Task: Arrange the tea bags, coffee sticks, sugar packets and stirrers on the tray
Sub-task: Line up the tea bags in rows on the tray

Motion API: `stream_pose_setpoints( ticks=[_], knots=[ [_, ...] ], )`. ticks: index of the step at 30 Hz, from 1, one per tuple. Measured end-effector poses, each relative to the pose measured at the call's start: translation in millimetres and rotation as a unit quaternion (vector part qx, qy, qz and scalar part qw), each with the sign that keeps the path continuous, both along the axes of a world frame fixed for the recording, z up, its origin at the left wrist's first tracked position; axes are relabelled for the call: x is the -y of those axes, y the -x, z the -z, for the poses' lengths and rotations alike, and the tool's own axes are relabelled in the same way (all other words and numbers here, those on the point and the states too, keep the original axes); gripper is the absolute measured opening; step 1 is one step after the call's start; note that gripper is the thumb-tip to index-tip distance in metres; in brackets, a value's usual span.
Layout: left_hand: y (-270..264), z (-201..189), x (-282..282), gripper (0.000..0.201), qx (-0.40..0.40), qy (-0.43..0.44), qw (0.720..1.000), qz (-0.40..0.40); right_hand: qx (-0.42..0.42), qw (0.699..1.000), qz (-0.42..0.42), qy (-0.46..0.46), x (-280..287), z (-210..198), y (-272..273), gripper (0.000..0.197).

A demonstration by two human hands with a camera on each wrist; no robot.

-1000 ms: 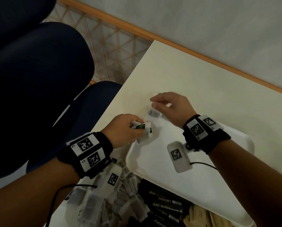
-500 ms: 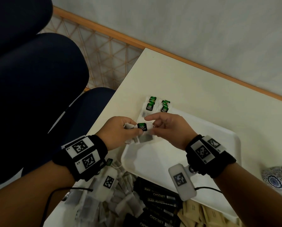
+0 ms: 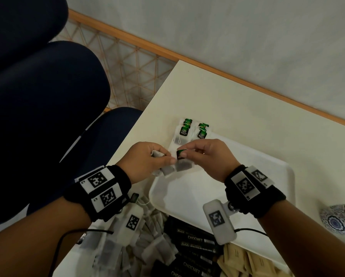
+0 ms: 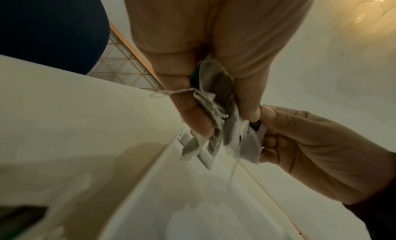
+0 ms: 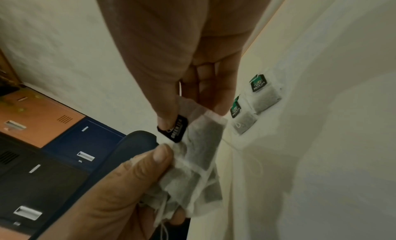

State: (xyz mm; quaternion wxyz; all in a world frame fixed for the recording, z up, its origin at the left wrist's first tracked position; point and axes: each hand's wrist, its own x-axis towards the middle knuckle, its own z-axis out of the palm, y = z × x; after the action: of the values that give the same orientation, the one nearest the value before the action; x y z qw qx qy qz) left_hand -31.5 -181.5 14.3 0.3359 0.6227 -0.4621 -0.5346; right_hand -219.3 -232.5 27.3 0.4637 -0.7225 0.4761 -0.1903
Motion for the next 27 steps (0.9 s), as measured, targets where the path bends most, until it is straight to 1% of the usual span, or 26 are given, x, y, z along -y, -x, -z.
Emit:
stream_pose_setpoints(
  ticks=[2, 4, 7, 10, 13, 19, 23, 27],
  knots=[
    [-3, 2, 0, 0.004, 0.015, 0.003, 1.000, 0.008, -0.026, 0.999, 0.002, 0.036, 4, 3, 6, 0.015],
    [-8, 5, 1, 0.003, 0.026, -0.002, 1.000, 0.002, -0.048, 0.997, 0.016, 0.053, 9, 6, 11, 0.015],
    [-12, 7, 2, 0.002, 0.013, -0.010, 1.000, -0.023, -0.085, 0.995, 0.040, 0.039, 17, 13, 19, 0.017],
    [-13, 6, 4, 0.007, 0.000, -0.006, 0.999, -0.034, -0.117, 0.992, 0.037, 0.016, 22, 19, 22, 0.019],
    [-11, 3, 5, 0.011, -0.004, 0.001, 0.999, -0.032, -0.131, 0.991, 0.039, 0.013, 32, 24, 20, 0.017],
    [-6, 4, 8, 0.009, 0.012, 0.012, 1.000, -0.016, -0.135, 0.987, 0.085, 0.016, 62, 35, 20, 0.018],
    [-4, 6, 8, 0.011, 0.002, 0.007, 1.000, -0.012, -0.146, 0.983, 0.104, 0.031, 74, 37, 21, 0.013],
    [-3, 8, 9, 0.012, -0.001, 0.009, 1.000, -0.008, -0.162, 0.981, 0.104, 0.041, 78, 40, 23, 0.010]
  ],
)
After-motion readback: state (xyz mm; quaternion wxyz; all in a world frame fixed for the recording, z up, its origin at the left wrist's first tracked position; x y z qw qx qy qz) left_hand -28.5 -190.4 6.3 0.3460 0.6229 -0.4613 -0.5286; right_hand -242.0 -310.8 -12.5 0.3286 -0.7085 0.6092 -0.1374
